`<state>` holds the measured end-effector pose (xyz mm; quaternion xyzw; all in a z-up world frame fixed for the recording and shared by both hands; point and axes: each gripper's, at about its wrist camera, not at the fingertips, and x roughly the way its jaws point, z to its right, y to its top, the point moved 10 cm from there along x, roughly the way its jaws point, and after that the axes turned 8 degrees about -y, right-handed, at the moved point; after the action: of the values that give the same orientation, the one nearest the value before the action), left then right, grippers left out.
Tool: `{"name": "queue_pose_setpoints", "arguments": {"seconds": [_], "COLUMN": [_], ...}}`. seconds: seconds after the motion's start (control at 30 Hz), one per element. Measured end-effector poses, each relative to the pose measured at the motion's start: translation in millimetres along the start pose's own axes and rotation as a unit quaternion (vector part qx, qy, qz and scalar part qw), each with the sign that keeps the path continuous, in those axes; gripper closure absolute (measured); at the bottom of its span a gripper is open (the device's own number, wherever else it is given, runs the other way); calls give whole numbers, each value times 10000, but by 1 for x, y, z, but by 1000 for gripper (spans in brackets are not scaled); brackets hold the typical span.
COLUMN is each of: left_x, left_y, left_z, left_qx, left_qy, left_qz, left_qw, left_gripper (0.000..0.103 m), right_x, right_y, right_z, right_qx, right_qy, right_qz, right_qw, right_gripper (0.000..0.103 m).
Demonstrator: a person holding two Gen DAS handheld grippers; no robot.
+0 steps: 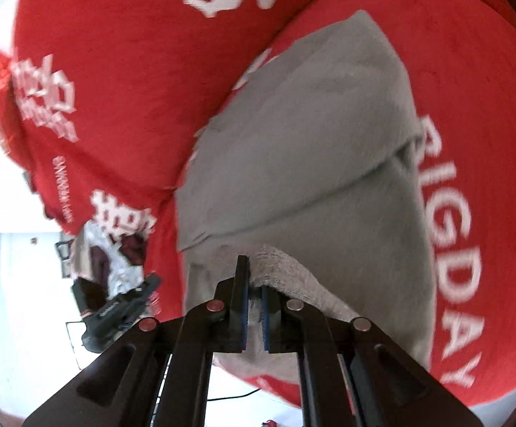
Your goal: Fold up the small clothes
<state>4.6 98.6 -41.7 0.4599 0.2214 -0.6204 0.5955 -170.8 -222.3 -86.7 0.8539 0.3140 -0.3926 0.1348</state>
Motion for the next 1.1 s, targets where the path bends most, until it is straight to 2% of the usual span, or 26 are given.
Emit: {"name": "queue_pose_setpoints", "arguments": {"seconds": [0.03, 0.07, 0.1, 0.13, 0.17, 0.27, 0.3, 0.37, 0.4, 0.5, 0.63, 0.7, 0.77, 0.83, 0.87, 0.93, 1.0, 1.03, 1.07, 1.1], "left_x": [0, 2, 1, -2, -2, 8, 16, 27, 35, 50, 61, 64, 65, 66, 67, 66, 61, 59, 57, 54], "left_y": [3, 6, 7, 9, 9, -7, -17, -32, -41, -57, -64, -64, -65, -67, -67, -67, -66, -66, -67, -69], "left_z": [-3, -5, -7, -6, -3, 2, 6, 8, 6, 0, 2, 5, 4, 0, -3, -10, -12, -11, -11, -10], "left_qx": [41, 60, 96, 212, 322, 643, 838, 1043, 1156, 1284, 1301, 1341, 1354, 1337, 1319, 1271, 1353, 1392, 1409, 1389], "left_qy": [113, 233, 382, 501, 498, 506, 474, 485, 528, 706, 709, 652, 628, 581, 568, 528, 348, 246, 87, -73], "left_qz": [-44, -86, -31, 87, 46, -428, -762, -1188, -1460, -1831, -2000, -1996, -2025, -2081, -2102, -2151, -2091, -2099, -2152, -2204], "left_qw": [9999, 9997, 9992, 9985, 9982, 9957, 9924, 9862, 9811, 9721, 9685, 9685, 9678, 9672, 9671, 9668, 9679, 9675, 9663, 9654], "left_gripper": [58, 18, 11, 11, 11, 11, 11, 11, 11, 11, 11, 11, 11, 12, 20, 27, 46, 64, 72, 88], "right_x": [6, 9, 10, 13, 15, 13, 11, 2, -4, -10, 3, 11, 21, 35, 39, 47, 46, 46, 44, 42], "right_y": [4, 6, 8, 9, 9, 9, 11, 15, 17, 20, 20, 22, 27, 25, 22, 19, 15, 13, 11, 9], "right_z": [5, 9, 14, 19, 19, 26, 25, 24, 21, 18, 18, 20, 20, 21, 24, 20, 14, 12, 11, 9], "right_qx": [65, 118, 166, 207, 195, -78, -256, -653, -886, -1600, -2488, -2557, -2491, -2381, -2349, -2446, -2600, -2640, -2638, -2619], "right_qy": [-116, -151, -186, -255, -324, -663, -843, -1120, -1248, -1643, -2139, -2228, -2160, -2114, -2149, -2280, -2356, -2469, -2596, -2656], "right_qz": [-95, -169, -247, -344, -389, -522, -492, -400, -349, -314, -513, -572, -580, -737, -820, -793, -704, -650, -577, -515], "right_qw": [9999, 9997, 9994, 9989, 9985, 9964, 9949, 9908, 9876, 9729, 9432, 9390, 9423, 9451, 9444, 9391, 9338, 9301, 9272, 9264], "right_gripper": [97, 97, 97, 94, 93, 90, 86, 62, 59, 59, 59, 59, 59, 59, 59, 59, 74, 93, 95, 96]}}
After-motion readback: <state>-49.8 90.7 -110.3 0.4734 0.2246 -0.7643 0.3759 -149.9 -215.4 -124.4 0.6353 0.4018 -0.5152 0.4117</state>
